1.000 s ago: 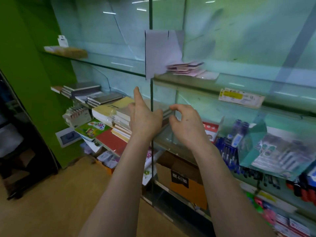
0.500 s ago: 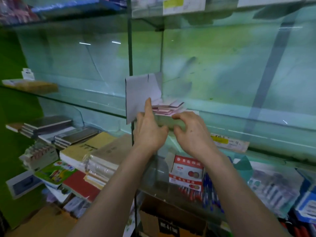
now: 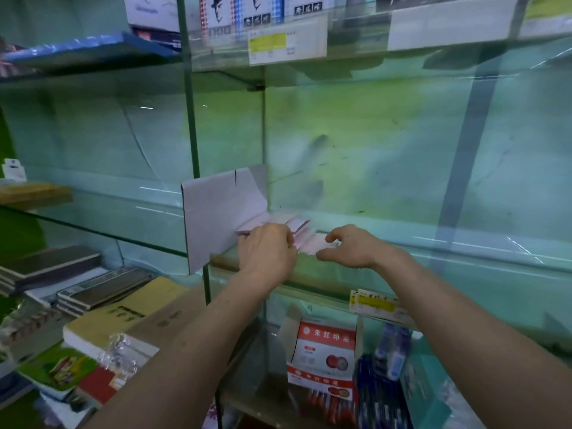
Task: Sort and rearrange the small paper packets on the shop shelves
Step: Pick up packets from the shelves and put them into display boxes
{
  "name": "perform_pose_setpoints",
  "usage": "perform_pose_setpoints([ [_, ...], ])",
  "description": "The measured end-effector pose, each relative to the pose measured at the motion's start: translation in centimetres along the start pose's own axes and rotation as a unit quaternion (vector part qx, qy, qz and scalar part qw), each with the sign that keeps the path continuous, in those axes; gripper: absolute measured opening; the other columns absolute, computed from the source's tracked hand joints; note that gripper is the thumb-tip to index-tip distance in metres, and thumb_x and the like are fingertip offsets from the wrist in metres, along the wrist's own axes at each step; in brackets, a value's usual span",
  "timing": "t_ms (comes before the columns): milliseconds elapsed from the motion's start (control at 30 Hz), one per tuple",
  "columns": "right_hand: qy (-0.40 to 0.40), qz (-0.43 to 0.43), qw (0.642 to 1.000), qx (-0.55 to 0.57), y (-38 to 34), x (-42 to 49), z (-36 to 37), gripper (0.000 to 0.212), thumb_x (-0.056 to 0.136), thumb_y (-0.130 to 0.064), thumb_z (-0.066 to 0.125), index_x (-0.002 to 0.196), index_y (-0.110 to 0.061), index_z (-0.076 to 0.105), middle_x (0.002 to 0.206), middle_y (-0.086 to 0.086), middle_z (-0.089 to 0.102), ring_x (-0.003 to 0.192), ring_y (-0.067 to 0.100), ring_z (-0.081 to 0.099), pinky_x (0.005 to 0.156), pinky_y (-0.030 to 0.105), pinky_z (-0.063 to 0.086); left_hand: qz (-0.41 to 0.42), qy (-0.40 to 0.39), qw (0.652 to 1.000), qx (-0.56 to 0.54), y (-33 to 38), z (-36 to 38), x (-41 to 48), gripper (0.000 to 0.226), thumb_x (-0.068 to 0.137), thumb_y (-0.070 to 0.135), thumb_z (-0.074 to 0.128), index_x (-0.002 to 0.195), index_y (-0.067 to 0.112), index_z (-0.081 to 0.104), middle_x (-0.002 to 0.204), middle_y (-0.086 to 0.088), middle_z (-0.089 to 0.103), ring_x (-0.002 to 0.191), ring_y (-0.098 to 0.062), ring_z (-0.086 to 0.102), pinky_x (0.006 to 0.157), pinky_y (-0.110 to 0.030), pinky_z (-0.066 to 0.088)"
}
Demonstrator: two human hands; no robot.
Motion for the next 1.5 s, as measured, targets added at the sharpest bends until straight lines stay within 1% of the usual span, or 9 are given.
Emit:
perform_pose_setpoints([
  [267, -0.030, -0.026, 0.994, -0.106, 0.5, 2.9, -0.1, 0.059, 0.088, -0.048, 0.058, 0.138, -0.019, 0.047, 0.145, 0.003, 0.044, 0.128, 0.024, 0.047, 0.104, 0.035, 0.039, 0.026, -0.041, 0.997, 0.057, 0.4, 1.7, 1.1, 0.041, 0.090, 0.024, 0.052, 0.129, 0.036, 0.053, 0.122, -0.003, 0.063, 0.112, -0.027, 0.057, 0.096, -0.041, 0.042],
  [500, 0.098, -0.141, 0.929, -0.327, -1.4, 2.4, -0.2, 0.023, 0.091, -0.011, 0.044, 0.104, -0.016, 0.062, 0.109, 0.011, 0.065, 0.099, 0.031, 0.061, 0.067, 0.030, 0.034, 0.033, -0.048, 0.994, 0.089, 0.7, 1.7, 1.3, 0.048, 0.087, 0.025, 0.055, 0.133, 0.038, 0.047, 0.123, -0.001, 0.061, 0.113, -0.026, 0.055, 0.099, -0.042, 0.036],
  [667, 0.207, -0.136, 0.951, -0.185, -0.8, 1.2, -5.0, 0.027, 0.096, -0.024, 0.044, 0.108, -0.026, 0.068, 0.113, 0.002, 0.067, 0.102, 0.029, 0.060, 0.071, 0.031, 0.042, 0.038, -0.028, 0.997, 0.062, 0.4, 1.2, 1.2, 0.043, 0.086, 0.035, 0.060, 0.128, 0.035, 0.054, 0.119, -0.002, 0.061, 0.111, -0.025, 0.054, 0.099, -0.043, 0.041],
  [800, 0.279, -0.177, 0.941, -0.069, -2.8, -0.9, -8.4, 0.026, 0.096, -0.023, 0.047, 0.108, -0.024, 0.070, 0.113, -0.002, 0.069, 0.104, 0.025, 0.059, 0.078, 0.031, 0.042, 0.011, 0.037, 0.999, -0.033, 0.6, -0.2, 1.6, 0.029, 0.087, 0.047, 0.057, 0.087, 0.020, 0.068, 0.084, -0.007, 0.060, 0.080, -0.026, 0.055, 0.075, -0.038, 0.049],
  [933, 0.313, -0.183, 0.931, 0.038, -4.2, -1.3, -9.5, 0.024, 0.094, -0.021, 0.051, 0.110, -0.021, 0.068, 0.110, -0.003, 0.069, 0.100, 0.021, 0.061, 0.081, 0.030, 0.044, -0.047, 0.038, 0.960, -0.272, 0.5, -1.7, 1.9, 0.035, 0.088, 0.030, 0.062, 0.057, 0.019, 0.052, 0.054, 0.002, 0.052, 0.052, -0.019, 0.051, 0.047, -0.025, 0.042],
  [1067, 0.242, -0.135, 0.951, 0.140, -3.3, -0.1, -8.2, 0.046, 0.091, -0.016, 0.051, 0.137, -0.014, 0.046, 0.120, 0.006, 0.064, 0.104, 0.025, 0.062, 0.092, 0.039, 0.048, -0.127, 0.038, 0.909, -0.394, -1.0, -2.4, 1.6, 0.025, 0.095, 0.023, 0.056, 0.099, 0.000, 0.066, 0.088, -0.014, 0.067, 0.057, -0.016, 0.059, 0.036, -0.013, 0.042],
  [1200, 0.148, -0.122, 0.980, 0.055, -4.0, 0.8, -4.9, 0.037, 0.094, -0.014, 0.049, 0.129, -0.008, 0.057, 0.131, 0.009, 0.059, 0.119, 0.026, 0.055, 0.103, 0.036, 0.042, -0.146, 0.066, 0.904, -0.397, -2.4, -2.8, 1.5, 0.037, 0.096, 0.023, 0.053, 0.119, -0.006, 0.060, 0.107, -0.019, 0.067, 0.079, -0.026, 0.062, 0.056, -0.026, 0.052],
  [1333, 0.086, -0.130, 0.988, 0.018, -6.1, 2.0, -1.6, 0.042, 0.092, -0.023, 0.052, 0.132, -0.013, 0.054, 0.139, 0.008, 0.052, 0.125, 0.025, 0.049, 0.104, 0.033, 0.040, -0.136, 0.105, 0.930, -0.326, -3.2, -3.6, 1.1, 0.037, 0.094, 0.030, 0.053, 0.110, -0.002, 0.065, 0.099, -0.019, 0.070, 0.082, -0.034, 0.067, 0.072, -0.046, 0.058],
  [1500, 0.068, -0.146, 0.987, -0.025, -7.8, 3.5, 1.1, 0.037, 0.088, -0.032, 0.059, 0.121, -0.016, 0.056, 0.125, 0.009, 0.057, 0.115, 0.030, 0.053, 0.092, 0.037, 0.046, -0.116, 0.118, 0.954, -0.251, -3.5, -4.1, 0.3, 0.032, 0.094, 0.029, 0.049, 0.084, 0.005, 0.067, 0.082, -0.012, 0.068, 0.074, -0.031, 0.065, 0.066, -0.043, 0.058],
])
Point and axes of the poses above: each hand's wrist, its own x-axis towards the middle knuckle, its own z-axis out of the palm, y = z × x, the point moved 6 cm from there along x, towards the middle knuckle
